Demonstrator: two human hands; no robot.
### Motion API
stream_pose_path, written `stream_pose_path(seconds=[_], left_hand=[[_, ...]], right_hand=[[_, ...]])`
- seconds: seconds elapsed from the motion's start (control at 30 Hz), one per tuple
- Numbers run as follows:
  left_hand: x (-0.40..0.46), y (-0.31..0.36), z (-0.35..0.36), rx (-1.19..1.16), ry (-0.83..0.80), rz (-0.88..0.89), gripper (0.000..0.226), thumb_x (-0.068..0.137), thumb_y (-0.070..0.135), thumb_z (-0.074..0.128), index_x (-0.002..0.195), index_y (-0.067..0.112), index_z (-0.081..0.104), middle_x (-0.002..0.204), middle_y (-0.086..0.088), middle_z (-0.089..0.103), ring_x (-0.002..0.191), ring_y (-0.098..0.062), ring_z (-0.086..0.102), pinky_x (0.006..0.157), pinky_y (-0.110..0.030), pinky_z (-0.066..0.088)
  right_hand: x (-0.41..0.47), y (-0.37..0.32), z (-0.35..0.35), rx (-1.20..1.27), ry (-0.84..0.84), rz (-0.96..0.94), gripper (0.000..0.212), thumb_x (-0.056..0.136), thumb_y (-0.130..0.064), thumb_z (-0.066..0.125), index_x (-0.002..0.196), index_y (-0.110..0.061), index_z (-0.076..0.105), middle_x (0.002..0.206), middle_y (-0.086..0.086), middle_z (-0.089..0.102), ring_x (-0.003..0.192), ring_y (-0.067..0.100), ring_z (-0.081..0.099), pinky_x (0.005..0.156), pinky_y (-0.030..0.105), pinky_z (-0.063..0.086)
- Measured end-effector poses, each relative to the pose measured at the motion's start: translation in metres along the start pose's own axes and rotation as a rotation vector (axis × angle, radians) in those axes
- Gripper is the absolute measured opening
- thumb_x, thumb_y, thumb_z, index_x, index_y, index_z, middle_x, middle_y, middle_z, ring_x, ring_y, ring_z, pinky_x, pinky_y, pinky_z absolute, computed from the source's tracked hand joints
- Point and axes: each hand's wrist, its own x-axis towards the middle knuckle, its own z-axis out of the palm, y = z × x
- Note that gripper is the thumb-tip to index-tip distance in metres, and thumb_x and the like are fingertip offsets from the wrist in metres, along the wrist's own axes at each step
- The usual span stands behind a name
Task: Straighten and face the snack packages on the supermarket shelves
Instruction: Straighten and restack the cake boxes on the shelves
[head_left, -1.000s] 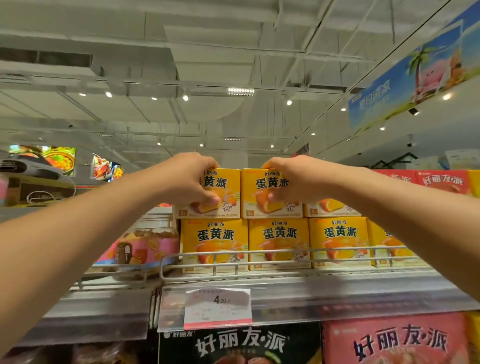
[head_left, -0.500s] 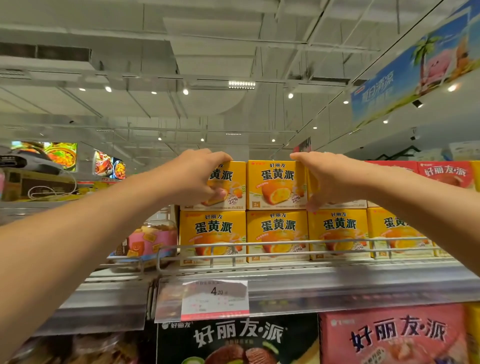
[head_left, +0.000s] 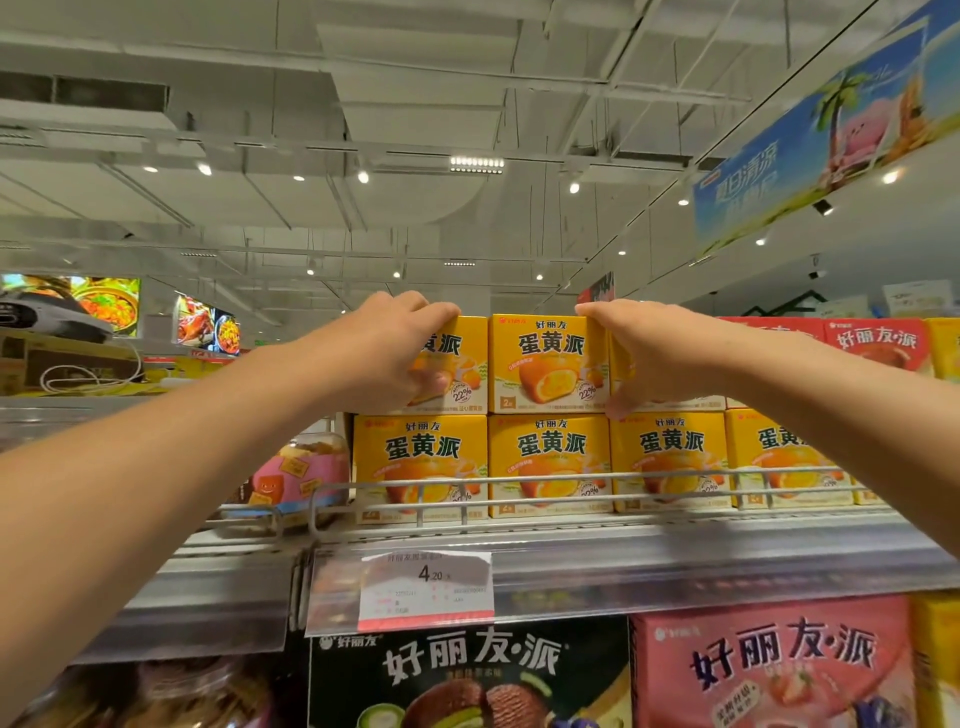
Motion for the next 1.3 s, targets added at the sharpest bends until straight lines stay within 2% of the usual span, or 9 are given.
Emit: stream_pose_path(seconds=[0.23,0.37,0.47,0.53,0.6,0.83,1.07,1.17,1.3], left_hand=[[-0.002,-0.004,0.004,0.125,-0.016,0.035,0.077,0.093,0.051,0.051,0.152,0.032,0.005,0.150,0.003,0.030,0.131,-0.024,0.031,0.101,-0.044,0.042],[-0.008,-0.002,0.001,0.281,-0.015,0.007,0.083,0.091,0.065,0.037,0.152,0.035,-0.011,0.163,0.001,0.001,0.148,-0.032,0.004,0.115,-0.057,0.024],[-0.031,0.020,0.001,0.295,0.267,0.204,0.070,0.094,0.053,0.046,0.152,0.018,0.027,0.156,-0.022,0.026,0.141,-0.042,0.027,0.109,-0.059,0.031],[-0.051,0.044,0.017,0.180,0.441,0.448,0.045,0.092,0.033,0.057,0.130,0.010,0.057,0.129,-0.020,0.056,0.116,-0.038,0.055,0.089,-0.053,0.048],[-0.066,0.071,0.039,0.108,0.384,0.549,0.041,0.088,0.032,0.056,0.123,0.012,0.061,0.119,-0.014,0.063,0.105,-0.032,0.061,0.079,-0.046,0.053],[-0.072,0.131,0.085,0.055,0.077,0.389,0.075,0.092,0.050,0.025,0.153,0.016,0.000,0.161,-0.010,0.012,0.147,-0.027,0.013,0.117,-0.049,0.017],[-0.060,0.163,0.084,0.098,0.108,0.150,0.084,0.083,0.065,0.025,0.147,0.012,0.031,0.114,-0.007,0.050,0.103,-0.029,0.048,0.085,-0.042,0.039],[-0.061,0.169,0.087,0.080,0.188,0.134,0.075,0.079,0.063,0.033,0.123,0.009,0.058,0.097,-0.008,0.057,0.088,-0.031,0.055,0.075,-0.042,0.044],[-0.055,0.191,0.085,0.098,0.168,-0.060,0.065,0.077,0.065,0.033,0.094,0.008,0.061,0.081,-0.010,0.053,0.074,-0.030,0.052,0.069,-0.040,0.039]], right_hand=[[-0.001,-0.002,0.001,-0.009,0.008,-0.002,0.121,0.062,-0.045,0.088,0.153,-0.023,0.012,0.146,0.005,0.042,0.129,0.029,0.044,0.100,0.042,0.042],[-0.007,-0.002,0.003,-0.006,0.004,-0.008,0.128,0.066,-0.047,0.084,0.154,-0.021,-0.005,0.162,0.005,0.010,0.148,0.029,0.007,0.118,0.045,0.007],[-0.027,-0.007,0.014,0.105,0.134,-0.015,0.123,0.070,-0.042,0.083,0.154,-0.025,-0.006,0.163,-0.001,-0.006,0.148,0.021,-0.009,0.116,0.038,-0.006],[-0.051,-0.013,0.029,0.202,0.296,-0.063,0.102,0.079,-0.031,0.078,0.154,-0.026,0.009,0.162,-0.001,0.009,0.148,0.019,0.002,0.121,0.041,0.004],[-0.078,-0.014,0.047,0.208,0.389,-0.094,0.077,0.085,-0.022,0.070,0.150,-0.019,0.029,0.157,0.003,0.028,0.145,0.023,0.019,0.119,0.040,0.017],[-0.154,0.024,0.078,0.090,0.265,0.110,0.054,0.096,-0.037,0.051,0.144,-0.014,0.041,0.149,0.006,0.042,0.140,0.023,0.034,0.117,0.040,0.024],[-0.194,0.078,0.081,0.090,0.096,0.300,0.056,0.099,-0.046,0.038,0.151,-0.029,0.027,0.156,0.001,0.030,0.145,0.017,0.021,0.118,0.033,0.015],[-0.203,0.107,0.077,0.088,0.098,0.296,0.052,0.099,-0.043,0.041,0.148,-0.026,0.036,0.152,0.001,0.039,0.141,0.018,0.030,0.115,0.034,0.022],[-0.211,0.143,0.076,0.119,0.147,0.237,0.047,0.099,-0.038,0.045,0.143,-0.022,0.045,0.143,0.000,0.050,0.130,0.018,0.042,0.107,0.029,0.030]])
